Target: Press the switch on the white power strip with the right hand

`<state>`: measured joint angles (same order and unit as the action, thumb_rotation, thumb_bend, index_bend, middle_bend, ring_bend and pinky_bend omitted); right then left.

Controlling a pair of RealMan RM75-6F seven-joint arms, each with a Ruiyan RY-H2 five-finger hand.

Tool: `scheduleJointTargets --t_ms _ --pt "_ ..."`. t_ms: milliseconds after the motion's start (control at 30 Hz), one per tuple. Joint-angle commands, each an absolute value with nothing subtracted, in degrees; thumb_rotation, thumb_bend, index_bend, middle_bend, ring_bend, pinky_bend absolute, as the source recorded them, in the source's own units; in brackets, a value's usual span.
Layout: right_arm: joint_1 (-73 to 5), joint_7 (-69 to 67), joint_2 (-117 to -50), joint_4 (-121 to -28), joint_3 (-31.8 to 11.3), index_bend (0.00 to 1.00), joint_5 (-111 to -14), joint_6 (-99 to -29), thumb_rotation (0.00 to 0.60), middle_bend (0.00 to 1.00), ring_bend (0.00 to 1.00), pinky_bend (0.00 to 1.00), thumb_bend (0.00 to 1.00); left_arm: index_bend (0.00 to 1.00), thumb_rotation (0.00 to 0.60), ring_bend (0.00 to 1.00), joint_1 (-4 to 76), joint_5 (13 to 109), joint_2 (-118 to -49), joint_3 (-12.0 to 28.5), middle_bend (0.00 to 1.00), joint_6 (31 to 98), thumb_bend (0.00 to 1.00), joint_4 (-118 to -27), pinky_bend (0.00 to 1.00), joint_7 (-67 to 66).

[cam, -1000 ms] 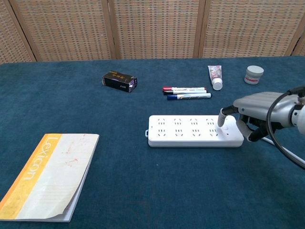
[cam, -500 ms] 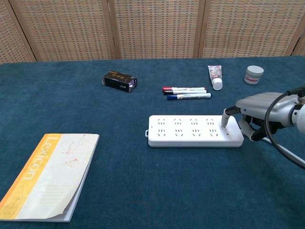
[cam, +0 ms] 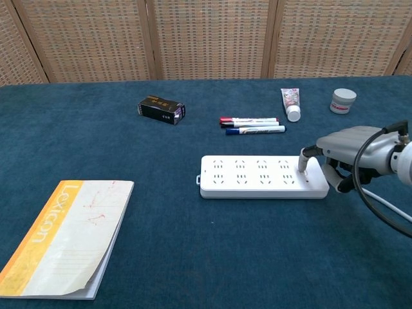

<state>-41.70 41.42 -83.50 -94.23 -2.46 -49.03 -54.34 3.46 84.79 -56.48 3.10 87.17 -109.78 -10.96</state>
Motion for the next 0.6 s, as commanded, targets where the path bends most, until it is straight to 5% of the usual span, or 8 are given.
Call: scheduleJointTargets --t_ms 33,267,467,533,600 --pt "-41.61 40.82 -83.60 -94.52 -3.20 0.27 -51.21 -56.70 0.600 0.80 0.93 1.00 0.83 0.00 0.600 0.00 3.45 84.86 -56.40 3.13 0.00 87.30 0.00 -110.16 0.00 -11.08" --pt "-40.58 37.12 -79.62 -99.64 -5.48 0.27 -58.08 -61.82 0.600 0.80 0.93 1.00 0.83 0.00 0.600 0.00 3.31 85.09 -56.15 3.03 0.00 87.53 0.00 -110.27 0.00 -10.57" --pt "-35.83 28.68 -75.47 -102.09 -5.44 0.27 -73.27 -72.81 0.600 0.78 0.91 0.98 0.81 0.00 0.600 0.00 2.92 85.76 -55.60 2.78 0.00 88.08 0.00 -109.92 0.00 -8.95" --pt "-33.57 24.40 -74.32 -101.89 -4.56 0.26 -77.49 -76.24 0.600 0.68 0.80 0.84 0.58 0.00 0.600 0.00 2.78 86.06 -55.43 2.67 0.00 88.28 0.00 -109.70 0.00 -8.34" --pt "-29.96 19.92 -72.32 -102.04 -2.75 0.18 -80.77 -80.42 0.600 0.44 0.49 0.52 0.14 0.00 0.600 0.00 2.63 86.48 -55.28 2.48 0.00 88.44 0.00 -109.35 0.00 -7.76"
